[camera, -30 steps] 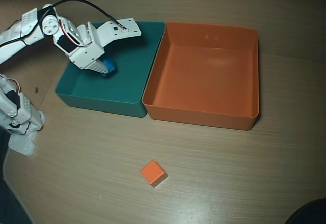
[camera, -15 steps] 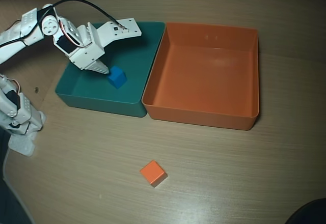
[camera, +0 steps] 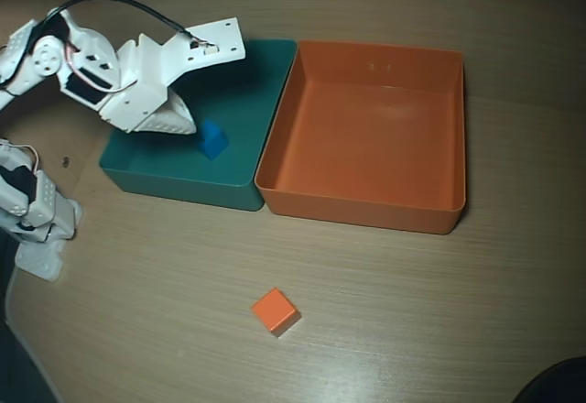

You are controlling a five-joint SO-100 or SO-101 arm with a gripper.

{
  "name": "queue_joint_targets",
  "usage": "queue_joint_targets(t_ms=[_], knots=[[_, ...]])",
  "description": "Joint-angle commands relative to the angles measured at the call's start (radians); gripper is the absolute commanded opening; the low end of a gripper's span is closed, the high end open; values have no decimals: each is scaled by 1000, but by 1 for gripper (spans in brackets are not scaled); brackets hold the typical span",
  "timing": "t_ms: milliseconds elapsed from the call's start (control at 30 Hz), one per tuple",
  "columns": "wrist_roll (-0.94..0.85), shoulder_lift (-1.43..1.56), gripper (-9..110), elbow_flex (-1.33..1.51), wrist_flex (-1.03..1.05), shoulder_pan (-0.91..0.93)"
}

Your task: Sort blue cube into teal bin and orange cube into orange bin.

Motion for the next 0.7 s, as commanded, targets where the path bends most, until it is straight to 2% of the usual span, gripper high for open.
queue_joint_targets(t_ms=[0, 333, 667], knots=[[-6, 83, -5, -69, -12, 110], [-3, 31, -5, -242, -12, 423], [-67, -262, -5, -586, -12, 477]])
